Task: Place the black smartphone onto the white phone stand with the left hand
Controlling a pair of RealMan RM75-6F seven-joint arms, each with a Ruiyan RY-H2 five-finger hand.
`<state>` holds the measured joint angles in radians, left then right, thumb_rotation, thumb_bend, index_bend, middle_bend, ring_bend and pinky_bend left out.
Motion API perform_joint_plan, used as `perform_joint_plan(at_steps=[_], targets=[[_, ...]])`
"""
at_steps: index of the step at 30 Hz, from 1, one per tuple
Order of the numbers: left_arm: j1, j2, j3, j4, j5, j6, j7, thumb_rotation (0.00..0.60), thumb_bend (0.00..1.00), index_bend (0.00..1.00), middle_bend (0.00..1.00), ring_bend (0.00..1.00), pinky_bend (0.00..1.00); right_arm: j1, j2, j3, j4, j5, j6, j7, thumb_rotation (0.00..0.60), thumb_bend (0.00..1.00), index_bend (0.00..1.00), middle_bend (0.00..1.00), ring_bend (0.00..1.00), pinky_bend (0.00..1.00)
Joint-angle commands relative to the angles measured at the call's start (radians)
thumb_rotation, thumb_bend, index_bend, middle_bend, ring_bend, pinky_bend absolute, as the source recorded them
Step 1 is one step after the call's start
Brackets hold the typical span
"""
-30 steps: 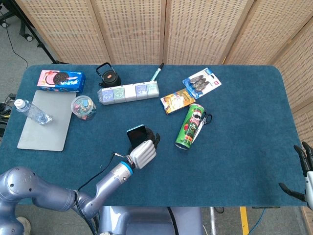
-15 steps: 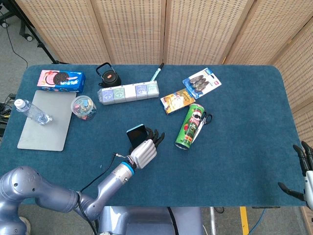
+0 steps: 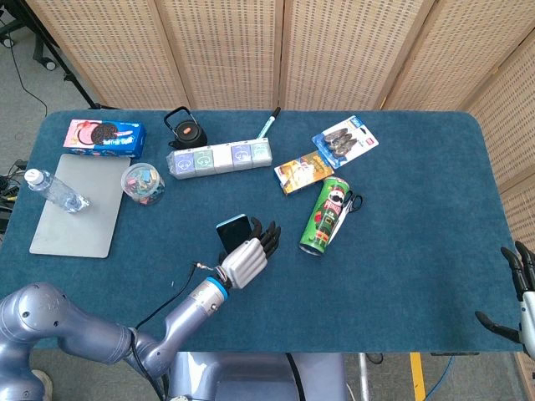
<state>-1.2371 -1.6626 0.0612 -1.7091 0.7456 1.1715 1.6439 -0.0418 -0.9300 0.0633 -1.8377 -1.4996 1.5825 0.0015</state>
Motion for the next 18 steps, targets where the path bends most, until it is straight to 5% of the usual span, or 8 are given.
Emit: perform_joint_plan(at_steps=[1,18], targets=[[-0.001,0.003,0.002,-0.003,0.0,0.004,-0.001,0.6,0.11,0.07,0.0,0.0,0.24,0.0,0.0,0.0,-0.001,0.0,0.001,0.0,0.6,0.0,0.0,0.0,0.0,0.0],[0.018,0.124,-0.01,-0.148,0.106,0.028,-0.131,0.6,0.1,0.04,0.0,0.0,0.19,-0.005,0.006,-0.006,0.004,-0.007,0.001,0.013,0.6,0.0,0.0,0.0,0.0,0.0]])
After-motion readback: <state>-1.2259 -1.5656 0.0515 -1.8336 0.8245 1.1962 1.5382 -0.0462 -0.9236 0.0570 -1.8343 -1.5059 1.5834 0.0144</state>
